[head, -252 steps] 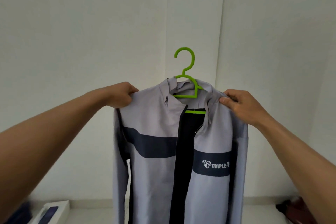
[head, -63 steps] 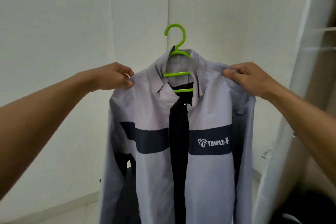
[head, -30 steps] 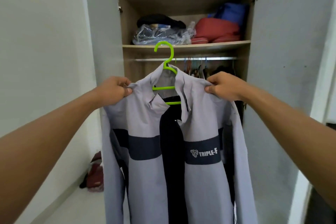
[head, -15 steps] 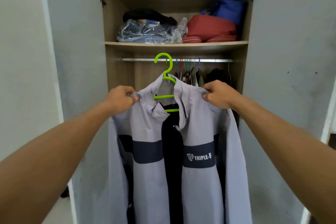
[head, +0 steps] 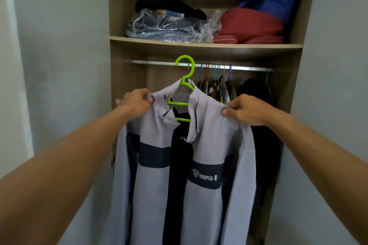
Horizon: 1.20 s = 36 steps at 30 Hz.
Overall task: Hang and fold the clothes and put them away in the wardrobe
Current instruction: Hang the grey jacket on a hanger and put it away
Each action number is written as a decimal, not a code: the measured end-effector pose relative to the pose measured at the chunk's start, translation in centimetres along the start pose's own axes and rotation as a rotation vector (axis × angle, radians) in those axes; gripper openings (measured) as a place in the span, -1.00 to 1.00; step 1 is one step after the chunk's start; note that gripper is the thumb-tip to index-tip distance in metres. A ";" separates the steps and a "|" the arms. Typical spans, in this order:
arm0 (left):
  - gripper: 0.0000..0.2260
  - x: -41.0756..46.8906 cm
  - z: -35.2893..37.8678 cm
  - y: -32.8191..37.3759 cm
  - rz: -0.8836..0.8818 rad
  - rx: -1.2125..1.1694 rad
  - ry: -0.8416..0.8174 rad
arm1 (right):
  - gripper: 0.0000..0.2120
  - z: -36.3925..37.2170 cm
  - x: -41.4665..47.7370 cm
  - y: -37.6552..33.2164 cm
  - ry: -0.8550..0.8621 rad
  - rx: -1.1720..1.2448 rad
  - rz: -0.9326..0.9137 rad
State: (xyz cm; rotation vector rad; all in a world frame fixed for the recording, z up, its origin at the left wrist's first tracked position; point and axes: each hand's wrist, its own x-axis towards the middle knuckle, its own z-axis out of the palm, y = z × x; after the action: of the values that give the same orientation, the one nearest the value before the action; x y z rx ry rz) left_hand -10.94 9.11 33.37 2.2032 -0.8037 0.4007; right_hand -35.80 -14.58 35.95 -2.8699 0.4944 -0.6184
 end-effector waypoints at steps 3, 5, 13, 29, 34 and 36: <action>-0.86 3.4 0.7 0.0 -0.024 0.104 0.098 | -0.59 0.8 2.3 -0.5 0.029 0.092 -0.022; -0.89 5.3 1.3 -0.1 0.002 0.070 0.097 | -0.58 1.6 3.6 -0.9 0.071 0.210 -0.053; -0.88 13.3 5.7 -1.7 0.010 -0.072 0.003 | -0.68 4.6 10.0 -1.3 0.094 0.520 -0.010; -0.57 17.9 8.5 2.4 -0.226 -0.626 -0.303 | -0.54 11.4 22.8 -5.4 0.272 0.618 0.020; -0.71 21.9 8.8 1.7 -0.172 -0.668 -0.244 | -0.52 12.6 26.1 -6.7 0.219 0.628 -0.067; -0.77 23.8 8.9 0.9 -0.189 -0.708 -0.208 | -0.56 13.0 27.3 -6.8 0.182 0.627 -0.083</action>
State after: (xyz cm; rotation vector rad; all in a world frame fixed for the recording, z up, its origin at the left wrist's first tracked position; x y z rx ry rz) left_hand 6.72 -8.03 39.80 1.6393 -0.6971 -0.1947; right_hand -4.84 -16.71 35.90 -2.2586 0.1586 -0.8699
